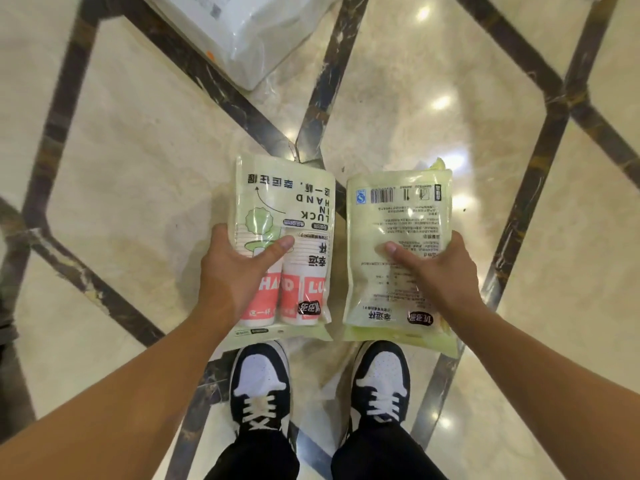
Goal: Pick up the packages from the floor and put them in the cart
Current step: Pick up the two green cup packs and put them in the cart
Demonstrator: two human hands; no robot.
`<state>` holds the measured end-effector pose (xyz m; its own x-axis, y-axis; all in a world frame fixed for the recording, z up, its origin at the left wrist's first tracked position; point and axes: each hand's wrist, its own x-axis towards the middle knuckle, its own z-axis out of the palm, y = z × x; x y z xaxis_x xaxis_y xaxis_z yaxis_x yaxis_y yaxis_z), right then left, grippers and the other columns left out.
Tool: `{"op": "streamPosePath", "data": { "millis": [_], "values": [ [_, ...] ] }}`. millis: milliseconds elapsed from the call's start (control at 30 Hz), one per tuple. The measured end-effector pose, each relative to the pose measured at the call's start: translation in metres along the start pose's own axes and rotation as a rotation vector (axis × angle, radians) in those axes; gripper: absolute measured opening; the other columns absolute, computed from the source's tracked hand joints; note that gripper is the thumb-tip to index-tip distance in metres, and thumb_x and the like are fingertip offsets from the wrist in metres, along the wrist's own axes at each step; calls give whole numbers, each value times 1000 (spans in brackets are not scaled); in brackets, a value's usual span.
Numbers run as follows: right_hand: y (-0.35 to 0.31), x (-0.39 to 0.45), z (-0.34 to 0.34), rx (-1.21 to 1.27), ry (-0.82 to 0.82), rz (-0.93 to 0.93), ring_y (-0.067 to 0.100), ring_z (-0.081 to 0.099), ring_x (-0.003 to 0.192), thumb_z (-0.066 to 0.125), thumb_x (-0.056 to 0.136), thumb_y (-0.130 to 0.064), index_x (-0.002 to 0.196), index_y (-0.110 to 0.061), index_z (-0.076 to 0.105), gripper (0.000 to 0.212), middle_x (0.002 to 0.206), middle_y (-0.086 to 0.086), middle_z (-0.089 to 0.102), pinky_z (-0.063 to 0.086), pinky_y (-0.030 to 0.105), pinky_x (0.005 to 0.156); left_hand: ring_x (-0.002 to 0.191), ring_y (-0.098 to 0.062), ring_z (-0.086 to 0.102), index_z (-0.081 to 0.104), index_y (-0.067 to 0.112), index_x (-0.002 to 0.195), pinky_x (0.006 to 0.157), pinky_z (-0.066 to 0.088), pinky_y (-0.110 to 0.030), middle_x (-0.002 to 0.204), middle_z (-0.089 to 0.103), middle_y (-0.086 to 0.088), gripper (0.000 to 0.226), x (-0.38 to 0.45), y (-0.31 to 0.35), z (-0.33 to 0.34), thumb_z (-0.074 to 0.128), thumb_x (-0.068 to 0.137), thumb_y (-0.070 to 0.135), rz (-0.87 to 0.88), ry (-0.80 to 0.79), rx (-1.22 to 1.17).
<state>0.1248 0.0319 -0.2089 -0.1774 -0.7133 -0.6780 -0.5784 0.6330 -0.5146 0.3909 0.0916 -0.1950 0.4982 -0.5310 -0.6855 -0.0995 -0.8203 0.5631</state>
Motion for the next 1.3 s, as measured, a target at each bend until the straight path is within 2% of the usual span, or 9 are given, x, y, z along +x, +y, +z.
{"op": "streamPosePath", "data": {
  "millis": [133, 367, 567, 667, 767, 900, 1000, 1167, 1300],
  "values": [
    [-36, -30, -29, 25, 84, -107, -4, 64, 88, 87, 75, -56, 125, -34, 49, 67, 102, -20, 69, 50, 21, 71, 88, 0, 64, 56, 28, 122, 69, 50, -21, 98, 67, 18, 60, -30, 38, -20, 80, 74, 55, 50, 15, -42],
    [-155, -100, -140, 106, 165, -188, 15, 73, 96, 78, 73, -73, 137, -24, 51, 86, 107, -11, 72, 61, 37, 80, 79, -13, 70, 66, 22, 118, 62, 50, -28, 93, 73, 3, 51, -115, 179, -87, 73, 85, 61, 213, 164, -41],
    [-281, -202, -285, 146, 221, -311, 3, 68, 89, 71, 83, -71, 111, -33, 57, 49, 96, -16, 70, 51, 24, 65, 80, -19, 73, 71, 29, 101, 69, 57, -33, 89, 75, 5, 60, -232, 354, -163, 70, 68, 79, 381, 181, -20],
    [-336, -267, -359, 208, 307, -392, 3, 69, 89, 64, 82, -79, 125, -27, 65, 67, 103, -13, 75, 52, 19, 62, 74, -15, 71, 66, 34, 82, 61, 53, -31, 79, 72, 9, 46, -303, 440, -202, 68, 63, 76, 490, 152, -16],
    [-384, -339, -430, 298, 402, -453, -8, 62, 83, 63, 81, -75, 127, -24, 67, 68, 99, -18, 72, 42, 6, 52, 73, -23, 74, 68, 28, 86, 65, 60, -40, 78, 75, 3, 58, -369, 513, -240, 73, 65, 81, 601, 140, -41],
    [-425, -449, -519, 386, 548, -522, -4, 70, 90, 68, 92, -62, 117, -30, 73, 41, 98, -18, 77, 46, 11, 66, 72, -27, 78, 73, 24, 107, 72, 65, -51, 87, 79, -2, 83, -467, 593, -280, 73, 53, 87, 728, 45, -106],
    [-437, -537, -575, 487, 666, -582, -6, 73, 90, 69, 95, -54, 119, -31, 73, 34, 103, -18, 79, 58, 18, 72, 75, -28, 78, 75, 19, 107, 77, 63, -46, 87, 79, -3, 71, -538, 638, -297, 81, 63, 75, 836, -57, -166],
    [-423, -663, -647, 516, 935, -623, 5, 76, 100, 68, 92, -60, 123, -33, 73, 41, 110, -15, 79, 60, 41, 93, 79, -31, 79, 77, 24, 99, 81, 63, -57, 89, 82, -2, 83, -637, 692, -301, 82, 45, 86, 992, -304, -223],
    [-384, -760, -679, 539, 1091, -561, 5, 76, 97, 68, 90, -62, 116, -40, 73, 34, 106, -19, 79, 61, 47, 92, 80, -28, 80, 78, 30, 95, 81, 63, -56, 89, 83, 2, 63, -728, 711, -289, 84, 54, 78, 1132, -518, -205]
  ]
}}
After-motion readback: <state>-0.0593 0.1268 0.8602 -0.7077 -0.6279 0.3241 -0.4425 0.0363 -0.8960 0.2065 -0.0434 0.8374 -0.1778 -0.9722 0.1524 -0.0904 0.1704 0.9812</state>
